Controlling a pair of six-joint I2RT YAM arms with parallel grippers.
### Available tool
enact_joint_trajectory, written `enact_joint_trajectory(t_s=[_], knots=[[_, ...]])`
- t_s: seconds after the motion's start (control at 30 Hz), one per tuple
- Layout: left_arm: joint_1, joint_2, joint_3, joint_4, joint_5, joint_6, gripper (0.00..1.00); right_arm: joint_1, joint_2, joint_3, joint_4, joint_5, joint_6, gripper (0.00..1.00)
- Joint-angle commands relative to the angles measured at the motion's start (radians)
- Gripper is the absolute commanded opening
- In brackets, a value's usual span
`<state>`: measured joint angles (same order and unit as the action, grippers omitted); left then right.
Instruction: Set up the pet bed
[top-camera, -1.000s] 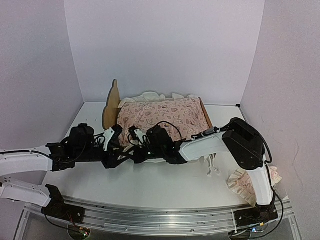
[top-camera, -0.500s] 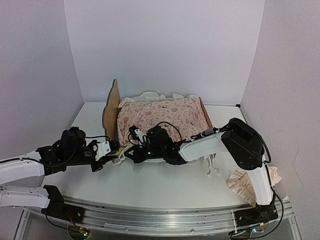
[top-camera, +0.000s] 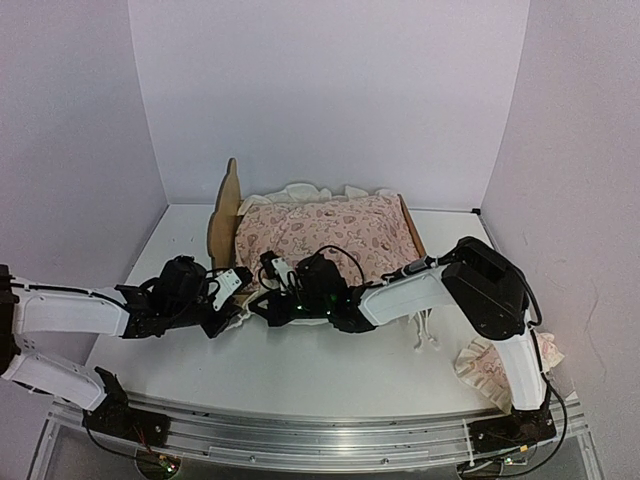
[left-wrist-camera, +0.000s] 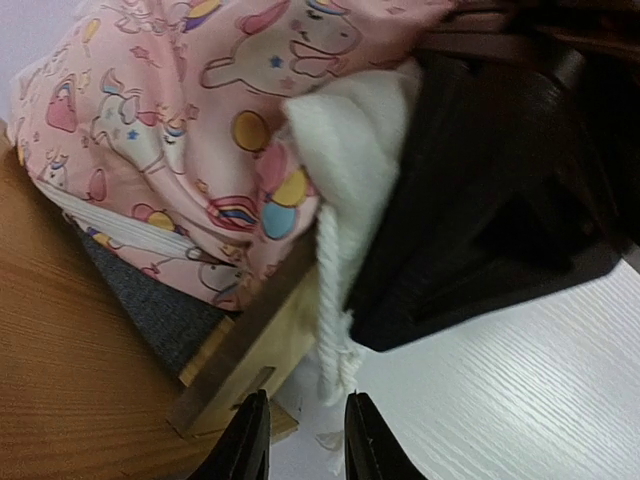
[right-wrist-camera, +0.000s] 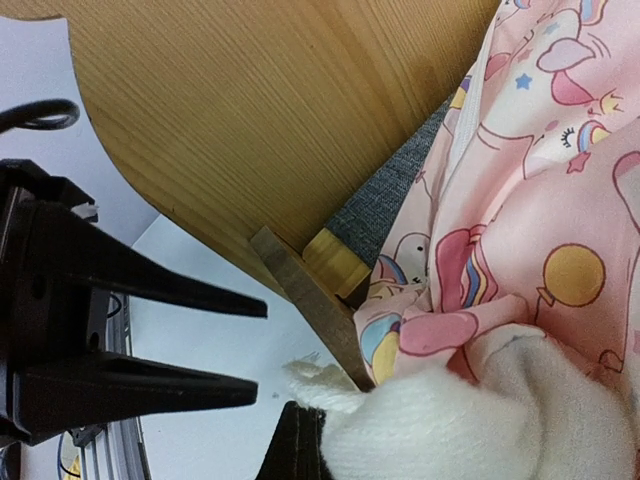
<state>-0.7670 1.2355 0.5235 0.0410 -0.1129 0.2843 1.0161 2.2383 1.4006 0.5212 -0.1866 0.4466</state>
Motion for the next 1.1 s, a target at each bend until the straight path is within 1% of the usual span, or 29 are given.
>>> enact_joint_trajectory(t_s=[0.0, 0.13, 0.33, 0.4, 0.57, 0.77, 0.87, 0.97, 1.07], knots=[[0.016, 0.046, -0.019, 0.159, -0.079, -0.060, 0.28, -0.021, -0.005, -0.026, -0.029, 0.044, 0.013, 0.00], [0.015, 0.071, -0.035, 0.215, -0.024, -0.048, 0.27, -0.021, -0.003, -0.019, -0.022, 0.039, 0.013, 0.00], [0.016, 0.085, -0.035, 0.223, 0.008, -0.047, 0.27, -0.021, 0.002, -0.011, -0.019, 0.038, 0.015, 0.00], [0.015, 0.092, -0.037, 0.227, 0.022, -0.043, 0.24, -0.021, 0.004, -0.007, -0.020, 0.036, 0.017, 0.00], [0.016, 0.100, -0.044, 0.242, 0.034, -0.035, 0.11, -0.021, 0.003, -0.008, -0.019, 0.036, 0.018, 0.00], [0.020, 0.096, -0.052, 0.221, 0.045, -0.028, 0.00, -0.021, 0.005, -0.008, -0.017, 0.041, 0.019, 0.00], [0.023, 0.078, -0.037, 0.187, 0.062, -0.047, 0.00, -0.021, 0.006, -0.007, -0.018, 0.048, 0.021, 0.00], [0.023, 0.045, -0.006, 0.121, 0.134, -0.061, 0.00, -0.021, 0.011, -0.003, -0.018, 0.060, 0.025, 0.00], [0.023, 0.014, 0.019, 0.094, 0.200, -0.081, 0.00, -0.021, 0.018, 0.005, -0.017, 0.063, 0.031, 0.00]])
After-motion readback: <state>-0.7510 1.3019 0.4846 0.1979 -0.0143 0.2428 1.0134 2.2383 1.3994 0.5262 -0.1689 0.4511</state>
